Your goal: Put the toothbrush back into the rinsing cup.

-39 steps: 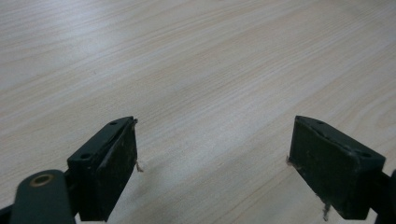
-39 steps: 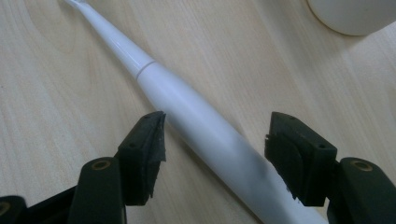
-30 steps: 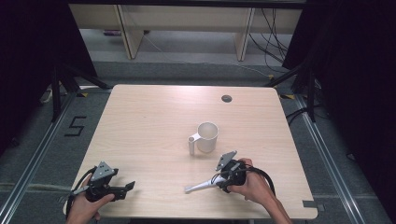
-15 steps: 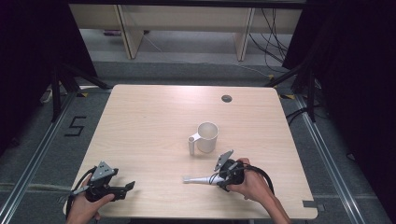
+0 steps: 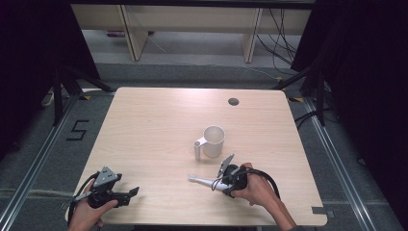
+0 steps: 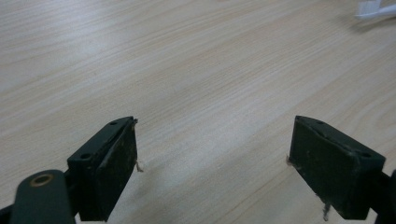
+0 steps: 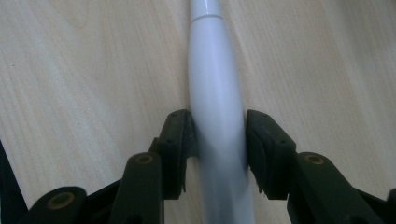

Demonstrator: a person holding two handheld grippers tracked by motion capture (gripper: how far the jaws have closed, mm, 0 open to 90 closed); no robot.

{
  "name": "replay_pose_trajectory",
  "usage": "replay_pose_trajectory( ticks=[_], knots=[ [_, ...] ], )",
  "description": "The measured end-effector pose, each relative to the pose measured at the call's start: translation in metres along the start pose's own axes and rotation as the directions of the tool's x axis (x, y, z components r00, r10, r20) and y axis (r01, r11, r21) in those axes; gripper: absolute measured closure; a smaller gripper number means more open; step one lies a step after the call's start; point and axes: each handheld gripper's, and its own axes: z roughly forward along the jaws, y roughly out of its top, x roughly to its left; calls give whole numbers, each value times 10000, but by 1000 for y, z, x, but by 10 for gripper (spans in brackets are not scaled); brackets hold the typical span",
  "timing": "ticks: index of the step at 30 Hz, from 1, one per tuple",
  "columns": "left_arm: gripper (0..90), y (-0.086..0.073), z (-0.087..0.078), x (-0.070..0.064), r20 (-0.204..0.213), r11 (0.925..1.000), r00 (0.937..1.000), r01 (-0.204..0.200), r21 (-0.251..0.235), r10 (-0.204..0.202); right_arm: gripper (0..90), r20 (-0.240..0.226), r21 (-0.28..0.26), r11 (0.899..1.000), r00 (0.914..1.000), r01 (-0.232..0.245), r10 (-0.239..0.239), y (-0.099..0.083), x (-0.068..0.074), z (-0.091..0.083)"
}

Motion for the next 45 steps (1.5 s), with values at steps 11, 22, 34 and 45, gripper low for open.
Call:
replay_pose_trajectory(
  ticks=[11,22,34,45],
  knots=[
    [148,0,0,-1,41,9999,9999,104,-38,-103,630,-368,945,9953,9990,-221,257,14,-2,1],
    [147,0,0,0,103,10000,9999,37,-66,-37,652,-113,1901,9816,9997,-195,220,24,-4,4],
    [148,0,0,0,-5,9999,10000,-54,120,54,667,-17,2091,9778,9999,-128,134,27,-2,4],
    [148,0,0,0,30,10000,10000,-86,21,86,669,162,1795,9835,9996,220,-253,26,1,-5]
  ],
)
